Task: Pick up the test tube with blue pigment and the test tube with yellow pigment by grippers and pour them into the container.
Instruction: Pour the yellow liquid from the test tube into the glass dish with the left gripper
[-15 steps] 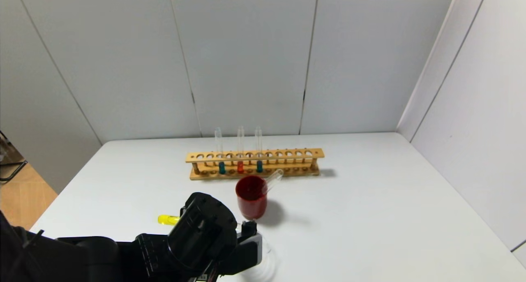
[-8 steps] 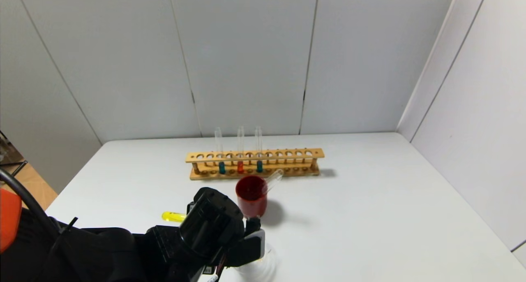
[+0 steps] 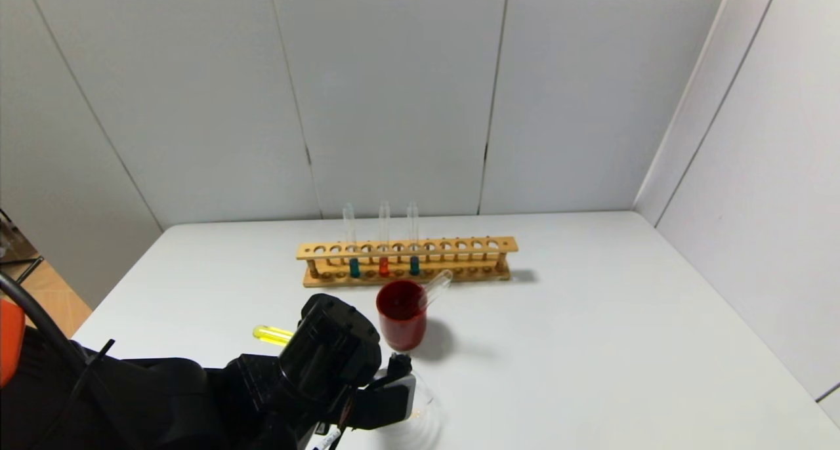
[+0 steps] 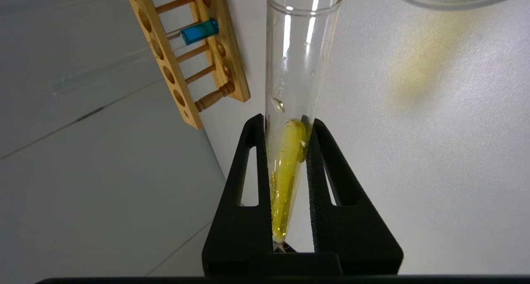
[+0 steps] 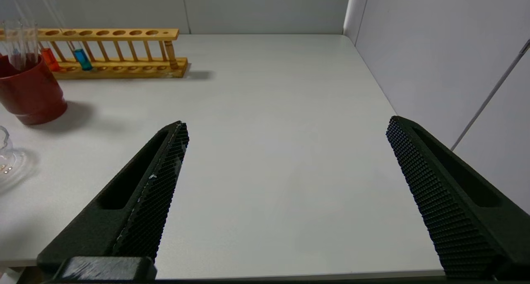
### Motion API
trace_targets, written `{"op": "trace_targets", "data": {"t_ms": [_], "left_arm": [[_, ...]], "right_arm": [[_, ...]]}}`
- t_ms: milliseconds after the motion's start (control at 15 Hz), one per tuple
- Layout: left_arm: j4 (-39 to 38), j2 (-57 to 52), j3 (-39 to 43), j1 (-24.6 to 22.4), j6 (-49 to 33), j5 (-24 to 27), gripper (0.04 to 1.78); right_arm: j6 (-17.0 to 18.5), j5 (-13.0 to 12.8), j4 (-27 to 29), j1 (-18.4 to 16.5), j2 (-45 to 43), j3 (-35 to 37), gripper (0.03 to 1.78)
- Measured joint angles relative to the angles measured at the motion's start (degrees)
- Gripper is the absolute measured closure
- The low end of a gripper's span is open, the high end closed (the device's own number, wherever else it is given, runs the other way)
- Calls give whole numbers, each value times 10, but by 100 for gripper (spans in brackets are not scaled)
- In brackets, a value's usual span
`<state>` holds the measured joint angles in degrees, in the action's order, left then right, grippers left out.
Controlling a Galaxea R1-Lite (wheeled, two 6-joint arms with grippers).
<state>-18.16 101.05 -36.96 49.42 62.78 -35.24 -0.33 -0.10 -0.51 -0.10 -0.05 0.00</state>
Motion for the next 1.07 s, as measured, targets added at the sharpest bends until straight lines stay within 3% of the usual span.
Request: {"op": "trace_targets", "data": {"t_ms": [467, 1067], "left_arm": [[0, 0, 6, -1, 55, -1, 152], [-6, 33, 0, -2, 50, -5, 152]], "right_arm": [[0, 0, 0, 0, 0, 0, 7], [0, 0, 0, 0, 0, 0, 7]]}}
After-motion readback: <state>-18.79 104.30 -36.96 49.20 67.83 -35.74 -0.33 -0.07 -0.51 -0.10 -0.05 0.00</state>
